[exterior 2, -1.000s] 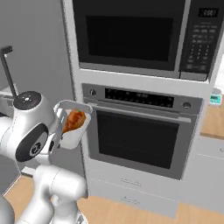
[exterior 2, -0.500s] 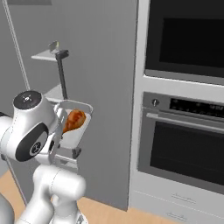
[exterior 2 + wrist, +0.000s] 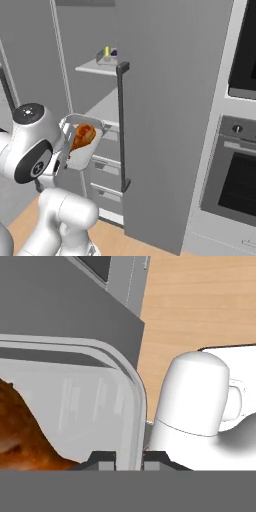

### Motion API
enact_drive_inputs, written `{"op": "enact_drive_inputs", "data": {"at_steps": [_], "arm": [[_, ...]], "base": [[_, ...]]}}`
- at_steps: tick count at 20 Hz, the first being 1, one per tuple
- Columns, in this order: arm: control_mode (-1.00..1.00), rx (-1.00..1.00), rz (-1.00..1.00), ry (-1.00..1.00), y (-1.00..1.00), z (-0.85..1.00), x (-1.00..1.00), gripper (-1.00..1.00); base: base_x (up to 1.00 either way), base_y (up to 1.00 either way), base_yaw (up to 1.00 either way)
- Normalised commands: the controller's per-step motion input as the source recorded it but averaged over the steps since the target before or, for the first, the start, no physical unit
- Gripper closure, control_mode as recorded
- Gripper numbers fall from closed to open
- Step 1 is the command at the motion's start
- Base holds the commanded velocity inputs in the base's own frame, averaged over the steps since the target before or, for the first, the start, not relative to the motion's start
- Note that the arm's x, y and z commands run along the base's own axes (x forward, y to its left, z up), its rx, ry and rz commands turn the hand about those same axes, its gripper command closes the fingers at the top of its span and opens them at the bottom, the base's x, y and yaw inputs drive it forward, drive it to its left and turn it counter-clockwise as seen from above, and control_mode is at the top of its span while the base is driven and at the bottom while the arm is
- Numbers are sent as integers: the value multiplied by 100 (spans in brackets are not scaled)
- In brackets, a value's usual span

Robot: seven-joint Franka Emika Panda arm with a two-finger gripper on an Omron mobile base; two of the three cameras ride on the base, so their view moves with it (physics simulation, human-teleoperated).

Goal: Take the meat container that has the chicken drumstick and place it on the second highest rack of the freezer. Then take the vegetable container that has the corn and eggplant and place it on the highest rack of the freezer.

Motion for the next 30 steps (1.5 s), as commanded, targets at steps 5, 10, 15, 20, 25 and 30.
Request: {"op": "enact_drive_inputs", "data": {"at_steps": [5,10,15,20,25,30], "arm": [[100,0,0,0,0,0,0,100],[100,0,0,0,0,0,0,100],[100,0,0,0,0,0,0,100],[100,0,0,0,0,0,0,100],[100,0,0,0,0,0,0,100],[100,0,0,0,0,0,0,100]], "base": [[46,8,0],[67,19,0],[33,42,0],[11,32,0],[28,0,0],[39,0,0]]}}
